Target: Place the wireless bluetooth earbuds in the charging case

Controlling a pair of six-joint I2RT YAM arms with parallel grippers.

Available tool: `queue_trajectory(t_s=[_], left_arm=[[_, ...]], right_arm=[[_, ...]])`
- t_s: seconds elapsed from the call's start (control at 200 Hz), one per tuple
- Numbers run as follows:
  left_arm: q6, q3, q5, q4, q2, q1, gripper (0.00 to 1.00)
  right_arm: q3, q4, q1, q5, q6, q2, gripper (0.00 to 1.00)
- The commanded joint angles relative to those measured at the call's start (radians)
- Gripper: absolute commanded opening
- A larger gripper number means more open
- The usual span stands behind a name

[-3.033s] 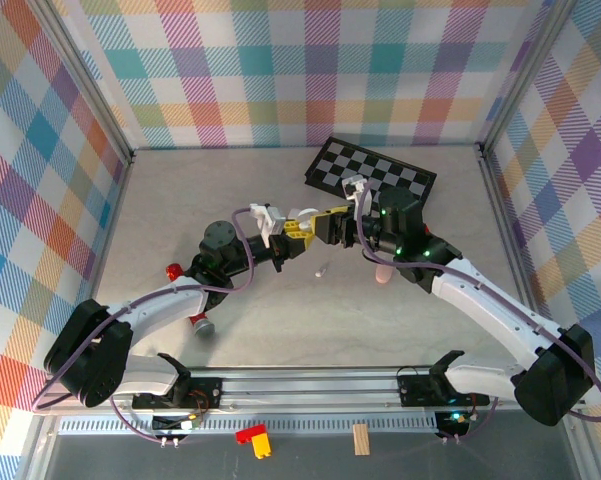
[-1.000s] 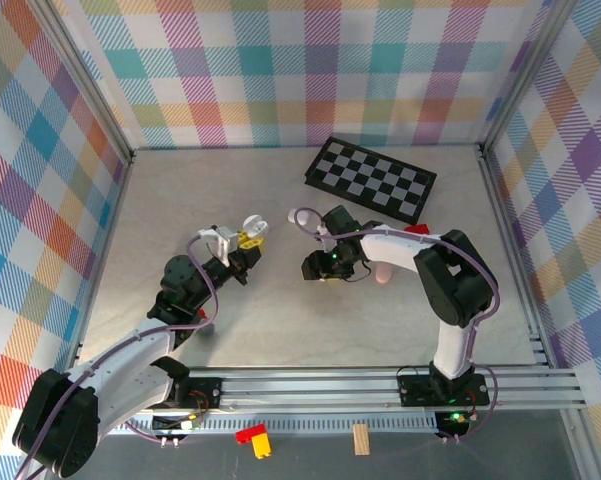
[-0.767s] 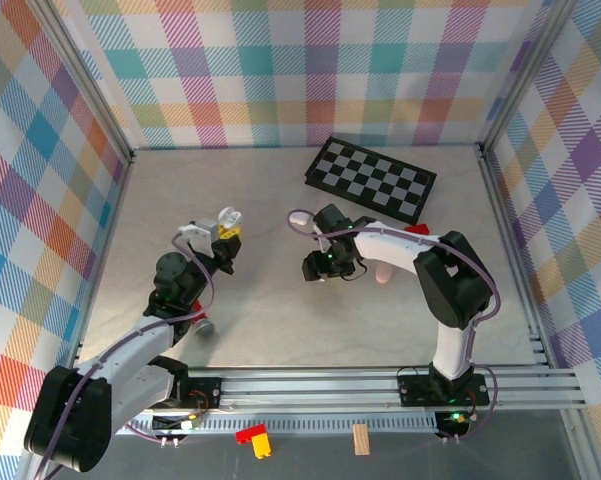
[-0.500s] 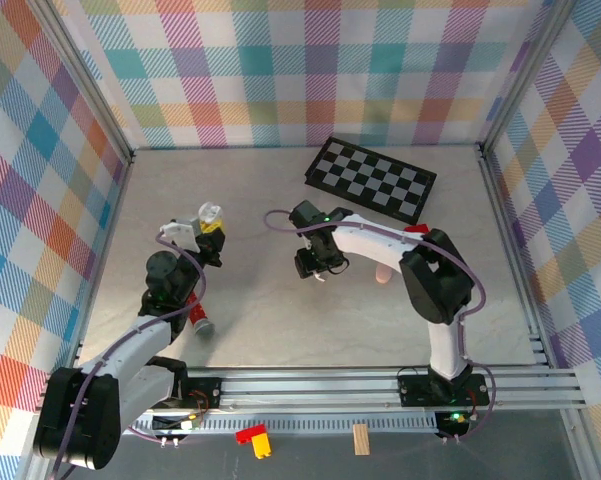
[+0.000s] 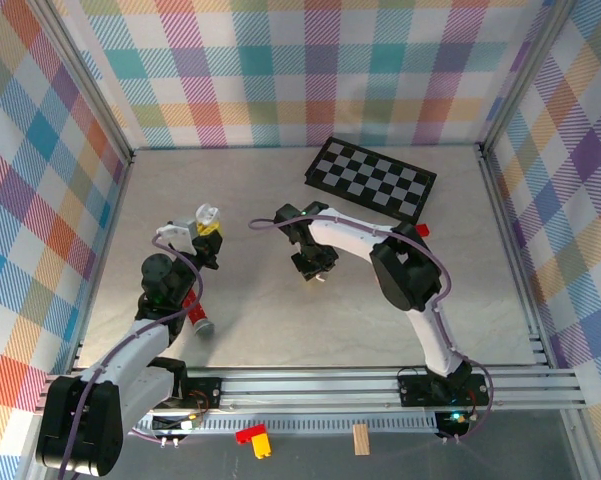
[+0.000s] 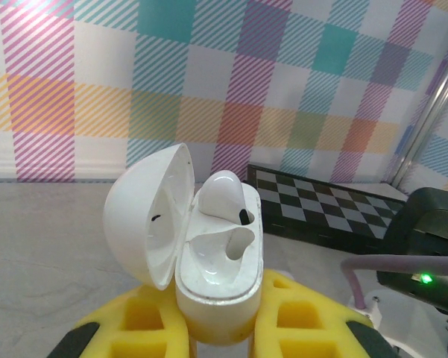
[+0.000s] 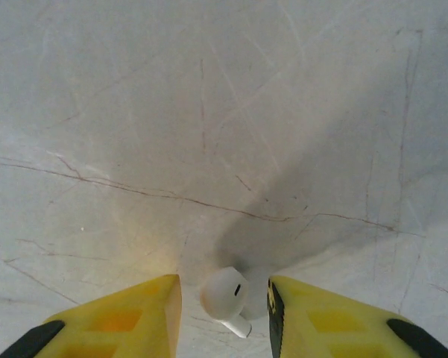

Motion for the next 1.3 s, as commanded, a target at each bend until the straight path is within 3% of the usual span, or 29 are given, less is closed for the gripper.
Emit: queue_trajectory(t_s=[0.0,0.645,0.86,1.295], left_arm=[[0.025,-0.008,0.039,0.011,-0.015,0.013,0.00],[0.043,-0.003,0.052,-0.010,-0.015,0.012,0.00],[0.074,0.000,0.006,-0.006,-0.025,-0.029,0.00],[0.158,0.092,-0.168,0.114,0.172,-0.327,0.00]], right_arm=[[0.035,-0.064,0.003,0.003,-0.031,0.024,0.35],[-0.012,0.005,-0.005,-0.033,-0.018,0.013,0.22],[-0.153,0.171,-0.034,-0.073,0.049,-0.152,0.22],[-0.602,0.710,-0.143,-0.169,0.223,-0.677,0.22]])
